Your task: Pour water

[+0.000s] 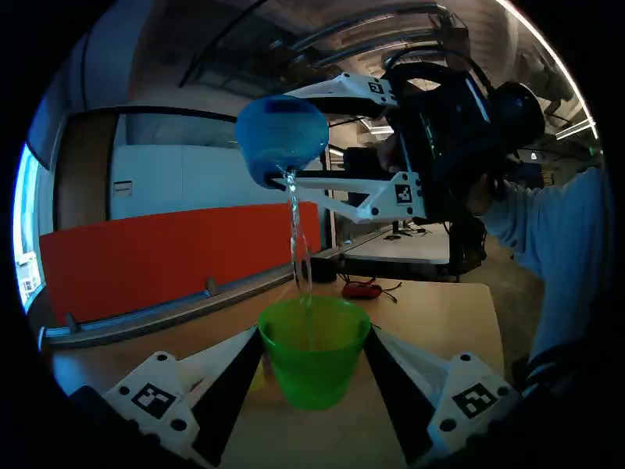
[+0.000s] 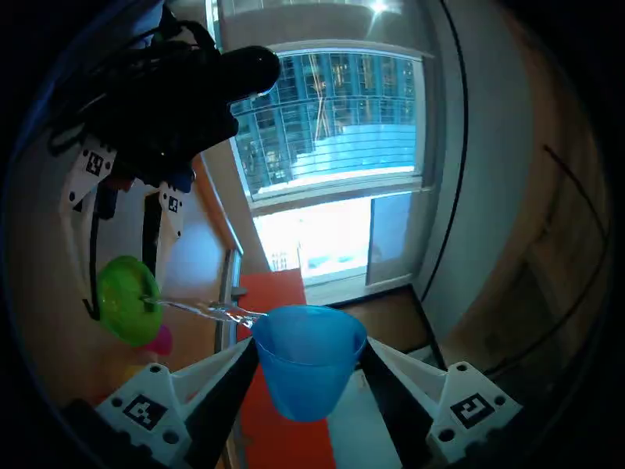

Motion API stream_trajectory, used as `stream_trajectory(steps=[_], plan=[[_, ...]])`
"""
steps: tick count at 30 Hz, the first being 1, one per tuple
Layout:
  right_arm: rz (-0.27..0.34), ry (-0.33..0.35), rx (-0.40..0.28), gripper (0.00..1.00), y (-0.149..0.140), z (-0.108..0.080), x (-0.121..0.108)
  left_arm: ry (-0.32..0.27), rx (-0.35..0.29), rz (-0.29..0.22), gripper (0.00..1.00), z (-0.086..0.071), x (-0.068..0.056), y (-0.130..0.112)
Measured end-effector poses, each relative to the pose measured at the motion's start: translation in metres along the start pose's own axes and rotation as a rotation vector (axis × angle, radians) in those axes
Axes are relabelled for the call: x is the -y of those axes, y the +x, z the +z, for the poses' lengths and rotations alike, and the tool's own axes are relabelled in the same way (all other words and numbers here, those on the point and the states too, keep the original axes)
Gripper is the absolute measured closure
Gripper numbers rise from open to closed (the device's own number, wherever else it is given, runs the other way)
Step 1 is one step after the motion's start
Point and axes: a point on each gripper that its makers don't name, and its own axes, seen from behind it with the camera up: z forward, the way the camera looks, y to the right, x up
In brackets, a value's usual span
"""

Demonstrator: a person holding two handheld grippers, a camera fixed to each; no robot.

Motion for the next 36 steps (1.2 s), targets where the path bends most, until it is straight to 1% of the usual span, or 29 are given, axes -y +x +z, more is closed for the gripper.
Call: stream_trajectory(steps=[11,24,36], plan=[[-0.061,-0.009,0.003,0.10,0.001,0.000,-0.007,0.000,-0.007,-0.003,0.13,0.000,0.000,0.003],[-0.149,-0.022,-0.001,0.10,0.008,0.004,-0.015,0.004,-0.012,-0.007,0.13,-0.002,0.002,0.005],[-0.224,-0.033,-0.008,0.10,0.013,0.008,-0.018,0.005,-0.015,-0.015,0.13,-0.002,0.002,0.005]])
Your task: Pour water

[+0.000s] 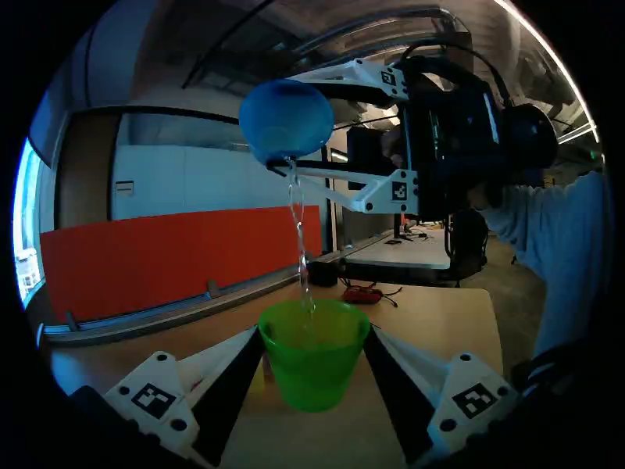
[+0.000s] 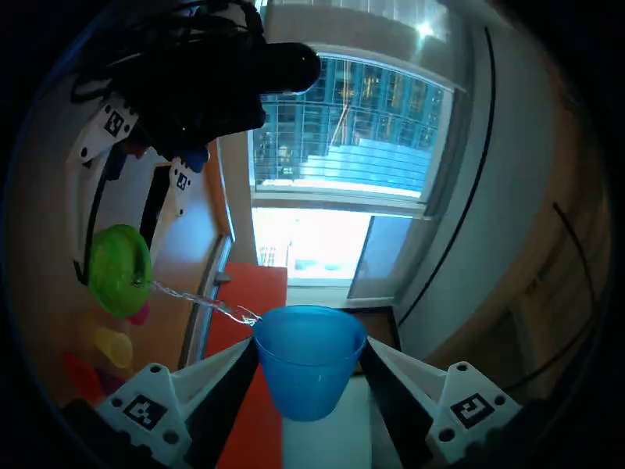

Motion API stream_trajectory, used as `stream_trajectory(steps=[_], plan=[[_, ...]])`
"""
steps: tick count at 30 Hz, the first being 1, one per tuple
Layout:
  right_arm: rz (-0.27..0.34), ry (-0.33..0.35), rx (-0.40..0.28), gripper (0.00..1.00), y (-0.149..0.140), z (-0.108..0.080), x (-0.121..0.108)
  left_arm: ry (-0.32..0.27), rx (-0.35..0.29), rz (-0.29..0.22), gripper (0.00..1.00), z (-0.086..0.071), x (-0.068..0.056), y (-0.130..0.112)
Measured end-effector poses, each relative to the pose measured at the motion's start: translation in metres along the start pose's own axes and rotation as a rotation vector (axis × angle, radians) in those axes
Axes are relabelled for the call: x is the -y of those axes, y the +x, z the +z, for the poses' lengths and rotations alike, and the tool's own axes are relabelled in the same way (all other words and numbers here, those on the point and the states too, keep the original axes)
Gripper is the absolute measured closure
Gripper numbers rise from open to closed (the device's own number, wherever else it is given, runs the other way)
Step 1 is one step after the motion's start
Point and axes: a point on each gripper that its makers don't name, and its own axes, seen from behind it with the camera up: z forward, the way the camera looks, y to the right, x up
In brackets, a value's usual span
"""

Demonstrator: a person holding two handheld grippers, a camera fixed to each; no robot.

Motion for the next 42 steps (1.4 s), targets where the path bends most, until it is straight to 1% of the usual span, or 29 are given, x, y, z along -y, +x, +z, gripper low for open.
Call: stream_trajectory(steps=[18,21,27,30,33,36,42], plan=[[-0.148,-0.013,-0.014,0.10,0.010,0.005,-0.002,0.006,-0.003,-0.011,0.13,0.004,0.003,0.000],[-0.150,-0.010,-0.021,0.10,0.014,0.005,0.000,0.008,-0.005,-0.014,0.13,0.005,0.004,0.001],[-0.123,-0.015,-0.026,0.10,0.016,0.003,-0.001,0.012,-0.008,-0.018,0.13,0.006,0.005,0.002],[-0.100,-0.018,-0.023,0.10,0.015,0.002,-0.001,0.014,-0.010,-0.017,0.13,0.006,0.006,0.003],[-0.046,-0.023,-0.021,0.10,0.013,0.000,0.000,0.016,-0.014,-0.014,0.13,0.006,0.007,0.005],[0.026,-0.024,-0.018,0.10,0.010,-0.002,-0.001,0.019,-0.016,-0.012,0.13,0.005,0.008,0.006],[0.211,-0.024,-0.008,0.10,0.001,-0.007,0.003,0.025,-0.017,-0.005,0.13,0.004,0.010,0.008]])
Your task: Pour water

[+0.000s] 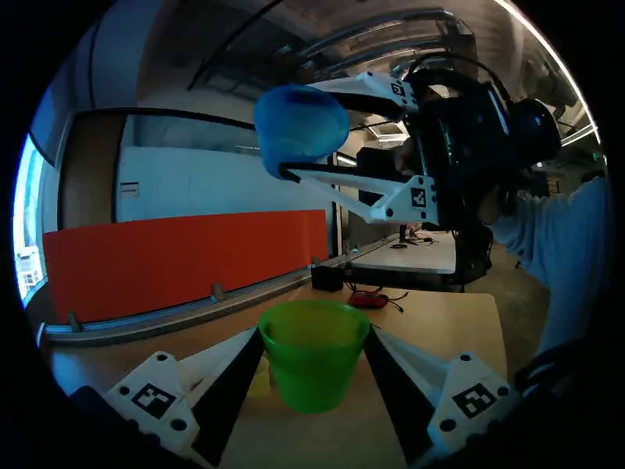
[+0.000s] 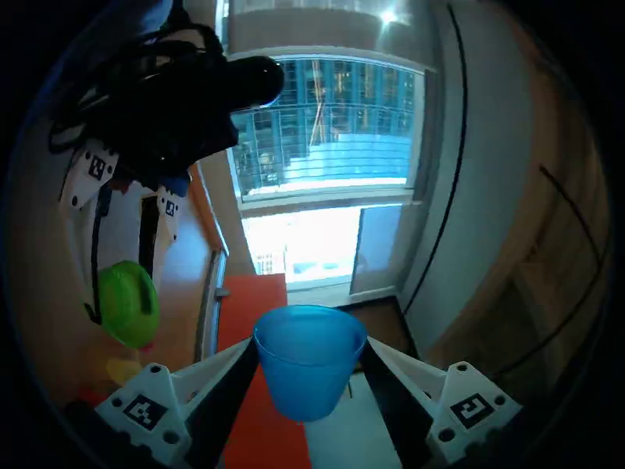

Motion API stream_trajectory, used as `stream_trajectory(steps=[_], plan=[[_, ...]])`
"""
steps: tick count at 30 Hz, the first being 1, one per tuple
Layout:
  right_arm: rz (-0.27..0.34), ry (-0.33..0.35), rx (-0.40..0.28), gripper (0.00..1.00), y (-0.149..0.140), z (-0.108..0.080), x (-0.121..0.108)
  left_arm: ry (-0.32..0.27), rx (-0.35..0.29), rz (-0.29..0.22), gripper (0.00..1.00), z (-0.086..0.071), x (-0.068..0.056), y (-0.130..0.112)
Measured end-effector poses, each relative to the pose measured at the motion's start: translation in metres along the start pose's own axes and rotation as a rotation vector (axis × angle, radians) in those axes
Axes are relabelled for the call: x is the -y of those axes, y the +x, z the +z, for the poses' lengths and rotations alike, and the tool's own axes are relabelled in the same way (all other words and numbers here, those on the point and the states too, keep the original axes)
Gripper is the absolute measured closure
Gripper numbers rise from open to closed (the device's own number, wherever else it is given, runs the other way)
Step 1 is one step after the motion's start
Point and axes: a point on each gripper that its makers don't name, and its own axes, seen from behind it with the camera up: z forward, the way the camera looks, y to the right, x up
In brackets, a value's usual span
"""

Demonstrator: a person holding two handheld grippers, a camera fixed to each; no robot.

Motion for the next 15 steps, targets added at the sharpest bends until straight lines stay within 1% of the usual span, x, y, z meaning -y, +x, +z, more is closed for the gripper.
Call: stream_trajectory(steps=[7,15], plan=[[0.256,0.015,0.010,0.10,-0.005,-0.009,0.011,0.006,-0.003,0.003,0.13,-0.001,0.002,0.003],[0.520,0.039,0.019,0.10,-0.007,-0.015,0.024,0.014,-0.003,0.006,0.13,-0.002,0.006,0.004]])
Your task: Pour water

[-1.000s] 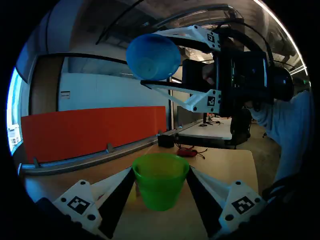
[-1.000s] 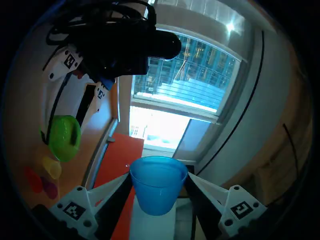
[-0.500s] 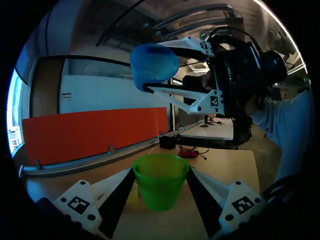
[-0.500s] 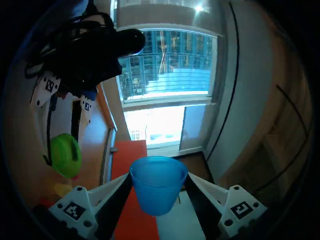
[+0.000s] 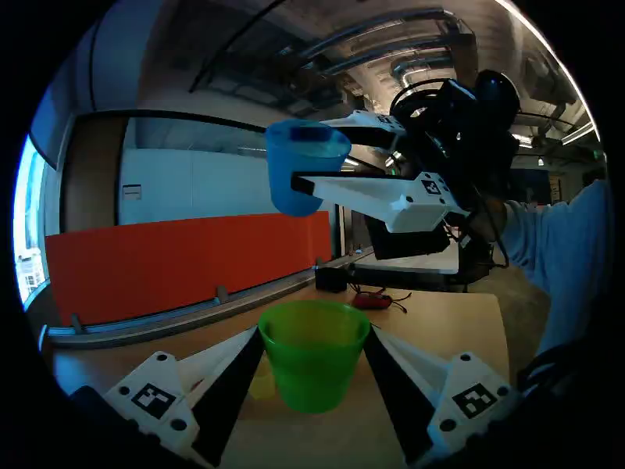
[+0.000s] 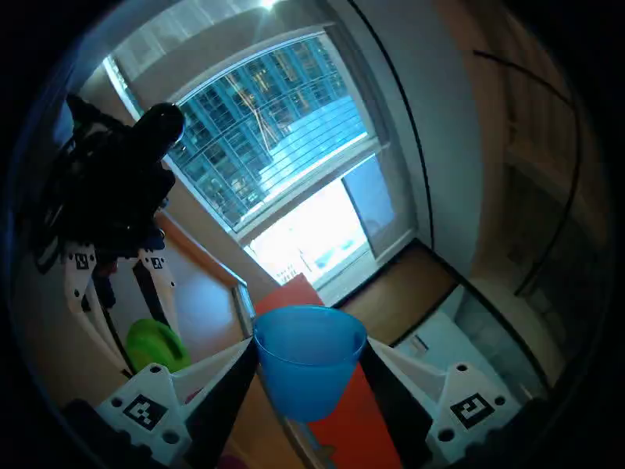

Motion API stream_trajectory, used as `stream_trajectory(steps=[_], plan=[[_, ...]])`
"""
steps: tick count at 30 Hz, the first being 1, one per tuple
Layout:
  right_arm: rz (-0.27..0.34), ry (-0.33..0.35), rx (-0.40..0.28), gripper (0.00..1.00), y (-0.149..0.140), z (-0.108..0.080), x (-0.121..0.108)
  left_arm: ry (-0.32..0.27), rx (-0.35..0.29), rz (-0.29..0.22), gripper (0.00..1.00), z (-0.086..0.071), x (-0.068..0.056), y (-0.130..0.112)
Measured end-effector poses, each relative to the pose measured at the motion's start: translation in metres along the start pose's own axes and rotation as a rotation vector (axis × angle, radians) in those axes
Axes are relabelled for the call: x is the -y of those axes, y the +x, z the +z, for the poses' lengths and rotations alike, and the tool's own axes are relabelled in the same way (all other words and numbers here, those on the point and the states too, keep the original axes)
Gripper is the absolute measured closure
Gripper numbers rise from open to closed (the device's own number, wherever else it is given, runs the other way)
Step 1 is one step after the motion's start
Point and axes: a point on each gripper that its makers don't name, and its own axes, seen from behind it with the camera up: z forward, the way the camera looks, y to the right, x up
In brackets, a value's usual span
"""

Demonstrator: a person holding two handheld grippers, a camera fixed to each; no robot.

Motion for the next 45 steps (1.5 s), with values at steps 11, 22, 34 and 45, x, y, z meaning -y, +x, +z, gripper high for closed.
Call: stream_trajectory(steps=[11,22,34,45], plan=[[0.388,0.053,-0.012,0.10,0.006,-0.007,0.014,0.009,-0.001,0.005,0.13,-0.001,0.003,0.001],[0.667,0.086,-0.003,0.10,0.001,-0.011,0.016,0.029,0.001,0.007,0.13,-0.002,0.012,0.000],[0.701,0.084,0.027,0.10,-0.018,-0.014,0.023,0.067,0.014,0.016,0.13,-0.011,0.030,-0.002],[0.738,0.082,0.051,0.10,-0.041,-0.025,0.029,0.114,0.037,0.016,0.13,-0.022,0.052,-0.009]])
